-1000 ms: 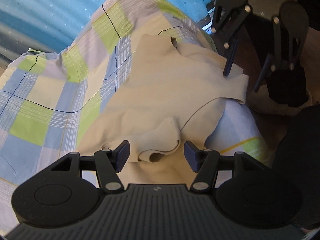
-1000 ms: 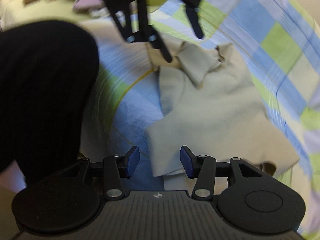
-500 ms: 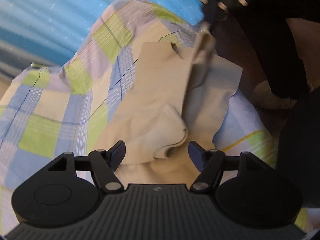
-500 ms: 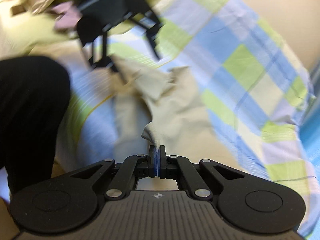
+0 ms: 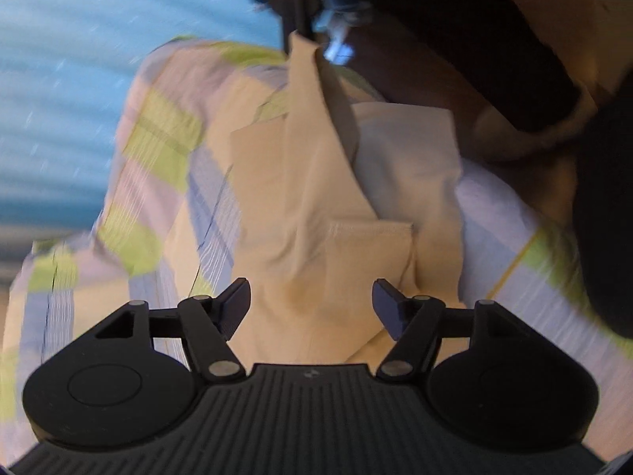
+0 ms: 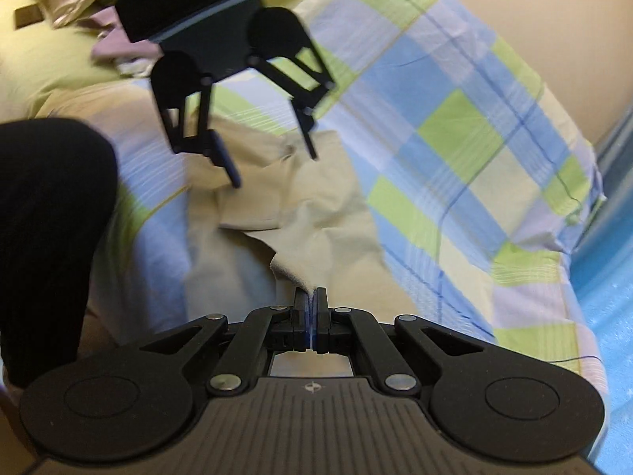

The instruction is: Fold clothes

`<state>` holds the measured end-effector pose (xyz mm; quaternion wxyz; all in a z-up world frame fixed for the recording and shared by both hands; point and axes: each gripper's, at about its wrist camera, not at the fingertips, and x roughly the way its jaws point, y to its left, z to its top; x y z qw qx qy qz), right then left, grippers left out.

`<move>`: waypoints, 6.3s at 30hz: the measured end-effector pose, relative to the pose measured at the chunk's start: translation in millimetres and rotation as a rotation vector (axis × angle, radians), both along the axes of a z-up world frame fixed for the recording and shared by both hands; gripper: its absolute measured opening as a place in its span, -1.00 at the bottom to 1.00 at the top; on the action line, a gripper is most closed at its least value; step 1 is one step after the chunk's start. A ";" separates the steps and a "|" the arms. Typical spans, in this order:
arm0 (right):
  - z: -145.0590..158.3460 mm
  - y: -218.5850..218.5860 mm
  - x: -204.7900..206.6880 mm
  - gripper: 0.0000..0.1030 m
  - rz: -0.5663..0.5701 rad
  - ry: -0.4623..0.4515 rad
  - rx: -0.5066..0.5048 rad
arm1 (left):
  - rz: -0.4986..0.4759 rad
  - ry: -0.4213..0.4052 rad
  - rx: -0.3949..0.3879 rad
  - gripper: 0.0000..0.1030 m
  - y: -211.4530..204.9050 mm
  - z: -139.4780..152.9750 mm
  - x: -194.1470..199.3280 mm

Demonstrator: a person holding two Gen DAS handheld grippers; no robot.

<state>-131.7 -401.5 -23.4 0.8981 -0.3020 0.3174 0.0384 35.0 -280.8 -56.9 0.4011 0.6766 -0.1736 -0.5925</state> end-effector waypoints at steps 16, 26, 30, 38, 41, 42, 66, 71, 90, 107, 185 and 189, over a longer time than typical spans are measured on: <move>-10.3 -0.3 -2.3 -1.00 -0.035 0.022 0.065 | -0.016 0.091 0.191 -1.00 -26.6 -16.2 4.9; -10.0 -4.5 -12.6 -1.00 -0.063 0.025 0.080 | 0.064 0.214 0.172 -0.11 -33.6 -2.0 16.3; -13.5 -6.9 -10.5 -1.00 -0.077 0.034 0.093 | 0.101 0.325 0.263 -0.03 -65.8 1.1 33.6; -23.3 -16.3 -3.9 -1.00 -0.101 0.047 0.116 | 0.222 0.545 0.446 -0.04 -108.2 1.2 56.4; -25.6 -18.9 -3.6 -1.00 -0.108 0.052 0.128 | 0.231 0.555 0.479 -0.31 -109.8 3.8 55.3; -25.0 -19.1 -4.2 -1.00 -0.107 0.050 0.129 | 0.229 0.554 0.480 -0.52 -107.4 5.8 53.6; 121.5 -147.8 116.9 -1.00 -0.246 -0.237 0.094 | 0.813 1.081 -0.720 -0.98 -88.4 154.4 222.2; 106.4 -225.4 211.5 -1.00 -0.312 -0.189 0.104 | 0.855 1.078 -0.728 -0.97 -158.5 122.2 280.1; 17.2 -244.5 138.5 -0.12 -0.563 -0.046 0.694 | 1.219 1.220 -0.515 -0.34 7.9 36.6 255.6; -80.0 -104.2 11.1 0.05 -0.574 0.159 0.970 | 1.246 1.231 -0.286 -0.18 100.6 7.2 168.5; -50.0 -345.7 191.7 -0.18 -0.335 -0.015 1.319 | 1.068 1.294 -0.224 -0.41 -72.7 35.1 130.8; -51.4 -348.1 206.2 -0.18 -0.374 -0.011 1.272 | 1.073 1.294 -0.217 -0.35 -72.7 32.4 123.7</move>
